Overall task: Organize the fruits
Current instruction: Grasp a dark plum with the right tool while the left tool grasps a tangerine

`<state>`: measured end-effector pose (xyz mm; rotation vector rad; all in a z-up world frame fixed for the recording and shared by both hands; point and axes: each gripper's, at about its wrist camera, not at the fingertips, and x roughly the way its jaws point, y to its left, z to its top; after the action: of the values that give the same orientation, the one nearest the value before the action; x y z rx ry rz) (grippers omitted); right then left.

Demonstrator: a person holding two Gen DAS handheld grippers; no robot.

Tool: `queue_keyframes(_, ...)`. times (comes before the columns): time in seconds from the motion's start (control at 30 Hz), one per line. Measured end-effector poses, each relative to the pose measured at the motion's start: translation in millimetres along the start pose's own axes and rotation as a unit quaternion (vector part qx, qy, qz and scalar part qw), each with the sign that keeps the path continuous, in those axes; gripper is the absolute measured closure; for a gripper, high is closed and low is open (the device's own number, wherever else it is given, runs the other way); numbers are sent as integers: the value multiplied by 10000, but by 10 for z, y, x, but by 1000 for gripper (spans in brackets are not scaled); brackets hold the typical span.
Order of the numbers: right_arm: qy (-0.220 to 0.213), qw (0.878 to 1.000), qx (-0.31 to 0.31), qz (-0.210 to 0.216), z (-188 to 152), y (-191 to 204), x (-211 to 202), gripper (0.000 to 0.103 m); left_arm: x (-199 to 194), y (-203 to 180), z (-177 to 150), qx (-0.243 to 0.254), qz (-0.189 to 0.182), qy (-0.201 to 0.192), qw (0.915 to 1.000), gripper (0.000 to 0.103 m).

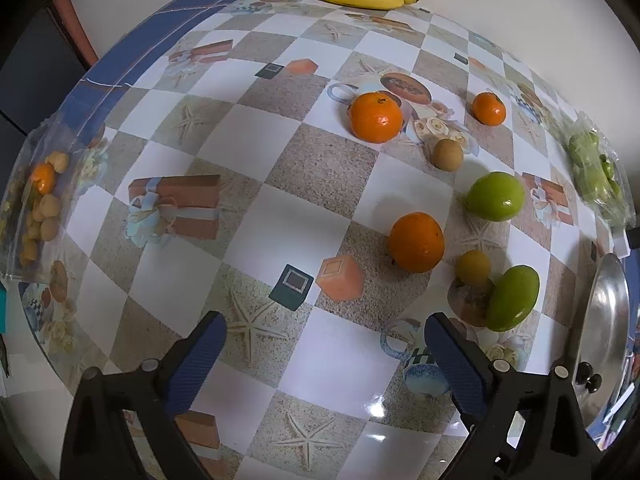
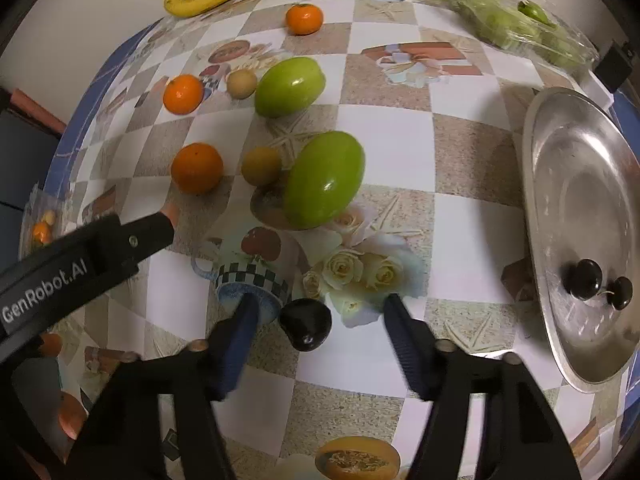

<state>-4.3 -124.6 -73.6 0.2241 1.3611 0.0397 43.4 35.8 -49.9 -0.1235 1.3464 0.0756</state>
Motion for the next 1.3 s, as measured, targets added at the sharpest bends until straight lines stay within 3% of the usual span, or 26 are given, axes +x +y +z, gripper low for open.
queue_keyframes(0.33,68,9999,-128,78,35,90,47,74,27,23,7,-118,-77,67,9999,10)
queue_keyframes(0.53,-162,9993,-26,323,71,79,-70,75,15,45,21,-243,-217,66,9994,17)
queue_keyframes(0.9,-837,9950,532,99,213,-312,-442,75,5,-52,271,-301,-773,-133,9965,38)
queue_keyframes(1.1,-909,9941,576,132,285,-379,-482,75,75,-220,395,-143,-815,-114,9965,48)
queue_keyframes(1.3,-1009,9933,557,128,329,-407,-537,75,162,-267,435,-136,-803,-74,9967,51)
